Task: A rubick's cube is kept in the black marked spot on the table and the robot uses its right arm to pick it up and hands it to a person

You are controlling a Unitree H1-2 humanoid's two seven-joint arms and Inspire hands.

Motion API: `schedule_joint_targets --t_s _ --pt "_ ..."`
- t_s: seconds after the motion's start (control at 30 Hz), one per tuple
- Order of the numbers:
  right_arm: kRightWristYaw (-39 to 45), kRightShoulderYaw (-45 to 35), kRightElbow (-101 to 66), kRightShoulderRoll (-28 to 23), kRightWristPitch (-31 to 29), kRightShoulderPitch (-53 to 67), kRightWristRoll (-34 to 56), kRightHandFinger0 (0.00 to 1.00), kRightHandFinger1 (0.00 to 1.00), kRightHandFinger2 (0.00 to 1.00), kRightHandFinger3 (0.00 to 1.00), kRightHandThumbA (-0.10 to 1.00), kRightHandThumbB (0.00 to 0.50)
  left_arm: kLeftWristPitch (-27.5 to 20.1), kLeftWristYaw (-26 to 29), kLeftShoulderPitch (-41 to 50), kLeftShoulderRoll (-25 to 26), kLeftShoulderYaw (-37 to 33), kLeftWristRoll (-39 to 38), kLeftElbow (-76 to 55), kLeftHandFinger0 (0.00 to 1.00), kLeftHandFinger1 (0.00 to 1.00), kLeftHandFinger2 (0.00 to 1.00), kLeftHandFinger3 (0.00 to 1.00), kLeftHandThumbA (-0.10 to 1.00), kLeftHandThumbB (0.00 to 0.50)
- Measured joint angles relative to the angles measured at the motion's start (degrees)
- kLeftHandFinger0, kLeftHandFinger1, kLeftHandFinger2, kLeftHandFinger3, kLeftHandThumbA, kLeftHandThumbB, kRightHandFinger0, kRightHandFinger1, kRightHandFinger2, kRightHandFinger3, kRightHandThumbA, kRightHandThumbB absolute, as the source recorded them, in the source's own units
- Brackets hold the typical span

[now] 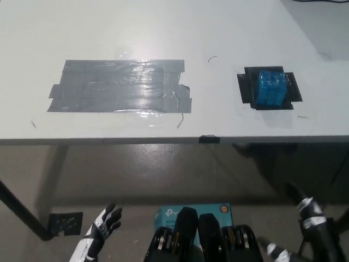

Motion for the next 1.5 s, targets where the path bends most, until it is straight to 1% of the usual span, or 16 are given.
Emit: schedule_joint_targets --t_s 0.03,0.07,0.2,0.23,0.3,0.43,0.5,0.57,0.7,0.77,0.83,0.87,1.0,1.07,1.2,1.5 --pt "-0.31 -1.0 0.01 0.06 0.02 -1.01 -0.17 1.0 1.0 1.0 1.0 0.83 0.177 0.02 0.0 -0.77 -0.02 0.02 0.03 -0.03 1.0 1.0 1.0 1.0 1.0 0.122" --pt "-0.55 -1.75 0.02 0.07 0.07 -2.03 -0.32 1.0 1.0 1.0 1.0 0.81 0.206 0.07 0.0 -1.6 -0.05 0.04 0.05 -0.02 1.0 1.0 1.0 1.0 1.0 0.127" --pt "-1.75 -4.96 1.0 0.03 1.45 -8.6 -0.97 1.0 1.0 1.0 1.0 0.82 0.218 0.69 -0.01 -5.77 -0.17 0.13 0.03 0.04 1.0 1.0 1.0 1.0 1.0 0.172" --pt "-1.93 -5.62 1.49 -0.07 2.4 -10.89 -1.14 1.0 1.0 1.0 1.0 0.86 0.217 1.18 -0.02 -6.91 -0.16 0.18 -0.01 0.04 1.0 1.0 1.0 1.0 1.0 0.191" --pt "-2.36 -6.61 2.8 -0.26 4.25 -15.25 -1.67 1.0 1.0 1.0 1.0 0.87 0.211 2.42 -0.03 -8.9 -0.16 0.3 -0.06 0.04 1.0 1.0 1.0 1.0 1.0 0.188" --pt "-2.86 -7.88 6.5 -1.76 9.07 -24.99 -3.73 1.0 1.0 1.0 1.0 0.87 0.236 5.02 -0.03 -13.38 -0.16 0.58 -0.08 0.06 1.0 1.0 1.0 1.0 1.0 0.182" --pt "-3.08 -8.23 9.75 -2.9 11.41 -29.97 -4.6 1.0 1.0 1.0 1.0 0.9 0.274 5.67 -0.03 -15.45 -0.17 0.59 -0.09 0.3 1.0 1.0 1.0 1.0 1.0 0.209" --pt "-3.61 -8.26 14.23 -3.66 13.13 -34.43 -5.47 1.0 1.0 1.0 1.0 0.89 0.276 6.0 -0.03 -16.89 -0.17 0.54 -0.08 0.7 1.0 1.0 1.0 1.0 1.0 0.18" --pt "-4.35 -8.04 19.83 -3.32 16.92 -38.16 -6.72 1.0 1.0 1.0 1.0 0.92 0.303 6.29 -0.03 -17.2 -0.17 0.56 -0.03 0.82 1.0 1.0 1.0 1.0 1.0 0.204" --pt "-4.71 -7.66 22.7 -2.97 18.49 -39.31 -7.34 1.0 1.0 1.0 1.0 0.93 0.337 6.44 -0.02 -17.4 -0.17 0.77 -0.02 1.35 1.0 1.0 1.0 1.0 1.0 0.216" --pt "-5.31 -7.0 27.78 -2.71 19.95 -41.81 -8.18 1.0 1.0 1.0 1.0 0.89 0.365 6.67 -0.01 -18.1 -0.18 1.11 -0.03 2.27 1.0 1.0 1.0 1.0 1.0 0.207" --pt "-5.66 -6.83 30.69 -2.6 20.27 -43.31 -8.43 1.0 1.0 1.0 1.0 0.88 0.377 6.72 0.0 -18.39 -0.18 1.28 -0.03 2.6 1.0 1.0 1.0 1.0 1.0 0.2" --pt "-7.24 -6.57 40.55 -2.05 21.65 -49.31 -9.11 1.0 1.0 1.0 1.0 0.85 0.348 6.85 0.0 -19.51 -0.18 1.45 -0.03 3.47 1.0 1.0 1.0 1.0 1.0 0.201" --pt "-8.12 -6.19 45.62 -1.92 21.74 -52.29 -9.29 1.0 1.0 1.0 1.0 0.82 0.361 7.04 0.0 -19.91 -0.2 1.42 -0.01 3.74 1.0 1.0 1.0 1.0 1.0 0.201" --pt "-9.37 -5.35 52.33 -1.8 21.77 -54.95 -9.61 1.0 1.0 1.0 1.0 0.83 0.406 7.3 0.0 -20.49 -0.19 1.47 0.05 3.88 1.0 1.0 1.0 1.0 1.0 0.183" --pt "-11.22 -5.25 63.31 -1.15 21.7 -58.11 -9.2 1.0 1.0 1.0 1.0 0.87 0.431 7.86 0.0 -21.09 -0.19 1.62 0.4 4.16 1.0 1.0 1.0 1.0 1.0 0.192"
